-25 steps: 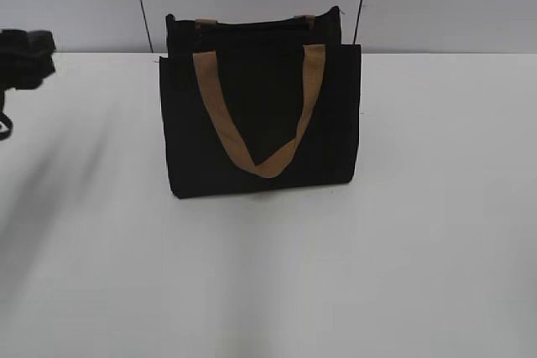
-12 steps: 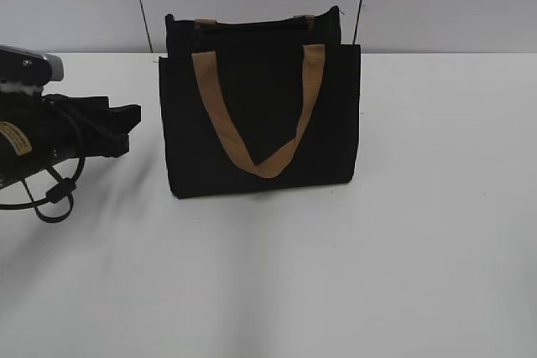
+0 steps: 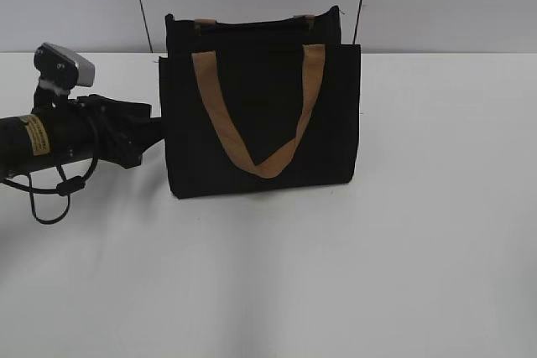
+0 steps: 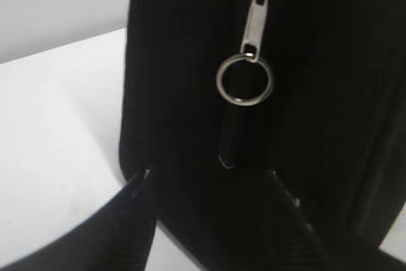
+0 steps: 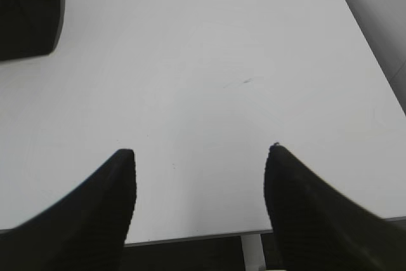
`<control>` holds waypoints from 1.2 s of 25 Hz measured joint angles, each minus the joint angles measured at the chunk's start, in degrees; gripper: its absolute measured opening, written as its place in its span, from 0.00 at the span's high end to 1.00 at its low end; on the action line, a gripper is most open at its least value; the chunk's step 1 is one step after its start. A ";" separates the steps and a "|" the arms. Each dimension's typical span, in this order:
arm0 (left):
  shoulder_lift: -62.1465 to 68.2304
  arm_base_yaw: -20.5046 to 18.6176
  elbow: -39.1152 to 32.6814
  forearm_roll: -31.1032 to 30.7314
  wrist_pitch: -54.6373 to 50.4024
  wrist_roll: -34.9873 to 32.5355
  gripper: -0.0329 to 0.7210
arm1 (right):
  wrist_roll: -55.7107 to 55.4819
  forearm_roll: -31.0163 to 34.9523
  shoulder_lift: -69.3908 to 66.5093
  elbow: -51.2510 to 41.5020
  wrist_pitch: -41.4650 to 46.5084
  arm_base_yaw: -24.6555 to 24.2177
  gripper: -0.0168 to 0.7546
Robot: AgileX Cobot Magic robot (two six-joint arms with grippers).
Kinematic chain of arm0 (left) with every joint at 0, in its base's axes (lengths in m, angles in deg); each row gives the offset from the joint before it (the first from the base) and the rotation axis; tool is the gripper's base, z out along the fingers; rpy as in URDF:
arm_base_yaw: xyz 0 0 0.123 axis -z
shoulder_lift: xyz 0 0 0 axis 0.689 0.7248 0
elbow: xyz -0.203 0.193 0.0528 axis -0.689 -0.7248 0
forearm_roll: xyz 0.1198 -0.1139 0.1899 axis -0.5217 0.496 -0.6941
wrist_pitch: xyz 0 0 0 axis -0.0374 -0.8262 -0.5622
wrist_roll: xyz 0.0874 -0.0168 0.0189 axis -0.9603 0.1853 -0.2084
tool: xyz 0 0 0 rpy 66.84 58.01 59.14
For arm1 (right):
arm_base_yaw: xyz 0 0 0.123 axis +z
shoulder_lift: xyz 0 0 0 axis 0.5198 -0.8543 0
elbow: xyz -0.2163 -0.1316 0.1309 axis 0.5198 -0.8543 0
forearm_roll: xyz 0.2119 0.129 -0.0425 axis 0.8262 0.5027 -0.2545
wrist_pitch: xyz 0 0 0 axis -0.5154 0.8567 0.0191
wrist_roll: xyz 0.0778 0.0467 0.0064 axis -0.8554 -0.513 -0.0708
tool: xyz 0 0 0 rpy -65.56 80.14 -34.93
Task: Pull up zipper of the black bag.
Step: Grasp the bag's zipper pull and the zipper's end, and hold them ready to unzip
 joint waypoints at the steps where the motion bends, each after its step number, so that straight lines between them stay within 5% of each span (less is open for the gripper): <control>1: 0.73 -0.28 0.83 -2.23 0.59 1.40 0.43 | 0.00 0.00 0.00 0.00 0.00 0.00 0.35; 6: 4.65 -0.78 4.79 -7.30 2.32 4.30 0.43 | 0.00 0.00 0.00 0.00 0.00 0.00 0.35; 30: 13.50 -0.78 9.77 -7.65 14.85 4.60 0.64 | 0.00 0.00 0.00 0.00 0.00 0.00 0.35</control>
